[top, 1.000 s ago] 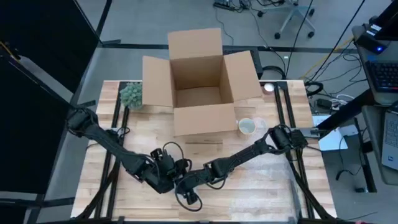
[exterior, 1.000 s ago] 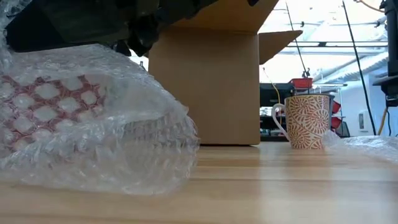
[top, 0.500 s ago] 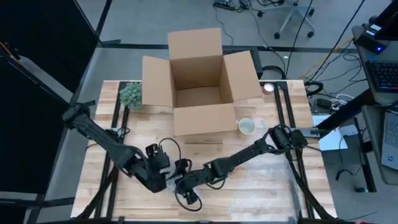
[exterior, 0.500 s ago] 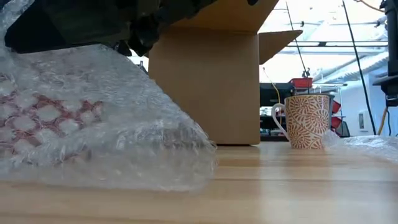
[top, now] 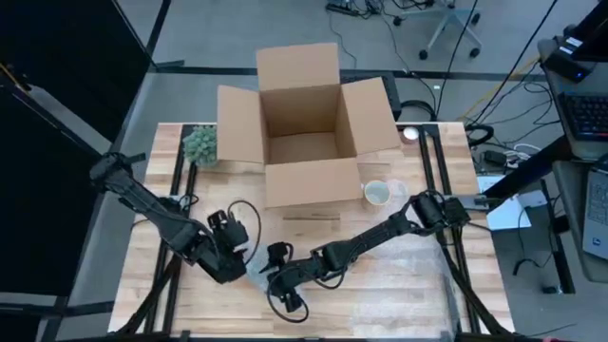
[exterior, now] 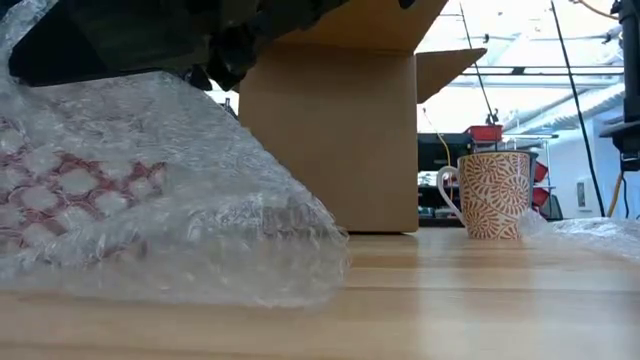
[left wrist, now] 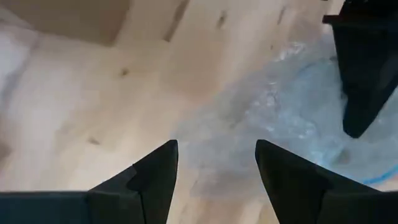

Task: Wrap mug
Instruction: Wrap the red cup in the bubble wrap

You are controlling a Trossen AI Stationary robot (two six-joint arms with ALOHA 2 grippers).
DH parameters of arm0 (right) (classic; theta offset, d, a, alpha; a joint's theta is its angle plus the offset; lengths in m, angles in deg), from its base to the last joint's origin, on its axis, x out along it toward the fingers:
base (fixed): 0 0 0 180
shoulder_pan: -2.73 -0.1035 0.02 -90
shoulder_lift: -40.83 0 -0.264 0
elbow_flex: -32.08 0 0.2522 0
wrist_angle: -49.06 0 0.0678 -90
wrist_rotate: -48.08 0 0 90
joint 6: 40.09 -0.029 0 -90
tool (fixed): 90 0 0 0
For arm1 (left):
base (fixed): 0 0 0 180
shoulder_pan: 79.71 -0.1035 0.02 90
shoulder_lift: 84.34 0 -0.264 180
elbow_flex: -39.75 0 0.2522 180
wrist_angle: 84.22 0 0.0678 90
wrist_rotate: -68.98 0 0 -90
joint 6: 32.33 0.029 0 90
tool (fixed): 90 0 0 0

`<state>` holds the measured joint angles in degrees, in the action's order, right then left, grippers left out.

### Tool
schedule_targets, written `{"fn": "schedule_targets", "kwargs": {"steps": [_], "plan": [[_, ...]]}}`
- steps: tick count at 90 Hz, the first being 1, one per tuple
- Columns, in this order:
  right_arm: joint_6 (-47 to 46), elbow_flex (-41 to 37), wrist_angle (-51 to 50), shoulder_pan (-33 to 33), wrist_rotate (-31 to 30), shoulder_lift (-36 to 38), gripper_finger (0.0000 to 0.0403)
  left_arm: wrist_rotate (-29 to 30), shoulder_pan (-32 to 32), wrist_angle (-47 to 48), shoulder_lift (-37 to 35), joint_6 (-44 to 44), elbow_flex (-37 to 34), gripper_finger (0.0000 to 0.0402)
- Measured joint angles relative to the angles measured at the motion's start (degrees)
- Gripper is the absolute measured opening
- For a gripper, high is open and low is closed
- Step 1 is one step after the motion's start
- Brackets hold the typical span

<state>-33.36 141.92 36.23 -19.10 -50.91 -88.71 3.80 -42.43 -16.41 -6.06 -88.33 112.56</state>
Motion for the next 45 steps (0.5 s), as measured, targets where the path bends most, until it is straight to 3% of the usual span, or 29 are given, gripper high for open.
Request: {"fn": "schedule_targets", "kwargs": {"steps": [17,45], "plan": [[0.0,0.0,0.0,0.0,0.0,0.0,0.0263,-2.5,0.4,-11.4,0.2,4.3,-0.5,0.0206],[0.0,0.0,0.1,0.0,0.0,0.0,0.0263,-3.6,0.2,-10.8,6.9,3.9,-0.5,0.0206]]}}
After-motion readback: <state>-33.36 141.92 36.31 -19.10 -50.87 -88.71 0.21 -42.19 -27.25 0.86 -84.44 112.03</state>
